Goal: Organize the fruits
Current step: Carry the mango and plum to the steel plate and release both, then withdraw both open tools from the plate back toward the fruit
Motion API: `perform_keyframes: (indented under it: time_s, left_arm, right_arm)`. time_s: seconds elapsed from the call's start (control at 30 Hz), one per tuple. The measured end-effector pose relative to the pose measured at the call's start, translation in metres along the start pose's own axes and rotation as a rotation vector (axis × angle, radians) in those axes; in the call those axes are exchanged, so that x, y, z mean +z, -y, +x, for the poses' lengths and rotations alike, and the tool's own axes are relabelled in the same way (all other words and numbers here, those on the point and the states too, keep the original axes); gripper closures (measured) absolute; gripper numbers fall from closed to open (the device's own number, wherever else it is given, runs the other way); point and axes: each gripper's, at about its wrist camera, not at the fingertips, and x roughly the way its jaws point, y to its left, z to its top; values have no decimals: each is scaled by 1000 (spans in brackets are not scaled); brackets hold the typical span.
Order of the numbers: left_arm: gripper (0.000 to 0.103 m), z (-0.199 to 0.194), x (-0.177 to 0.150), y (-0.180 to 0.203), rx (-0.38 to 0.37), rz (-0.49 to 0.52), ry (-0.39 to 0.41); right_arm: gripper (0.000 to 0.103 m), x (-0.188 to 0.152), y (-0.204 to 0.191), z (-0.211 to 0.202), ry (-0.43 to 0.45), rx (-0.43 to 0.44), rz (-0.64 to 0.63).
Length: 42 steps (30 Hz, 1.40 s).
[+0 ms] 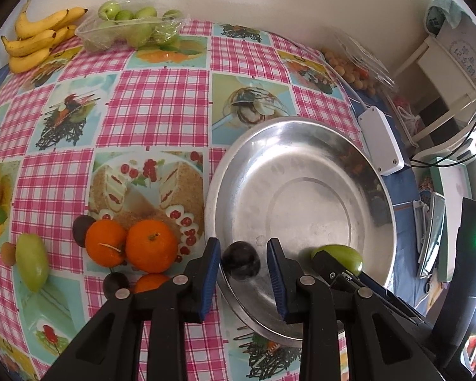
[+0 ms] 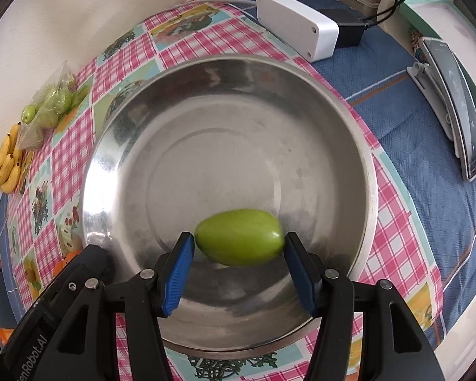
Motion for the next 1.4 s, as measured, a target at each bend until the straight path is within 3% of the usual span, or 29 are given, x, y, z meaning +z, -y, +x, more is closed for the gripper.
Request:
perform_keyframes:
  time_s: [0.3,0.63,0.77,1.07,1.4]
  left_arm:
    - [59,-23,5,-3,-19,-14,40]
    - [48,-46,15,-24,20,-51,80]
    - [46,-48,19,-42,35,-87,75]
    - [30,-43,21,-83,163,-127,41]
    - [21,-29,18,-106,218,-169,-1]
  right_arm:
    - [43,7,-9,-24,65,5,-28]
    - [43,8,-15,-64,162,32,-46]
    - [43,10,-18,-62,158,33,-48]
    - [36,9,-25,-48,106,-14,-91]
    - [31,5,-37,-20,39,-54,-133]
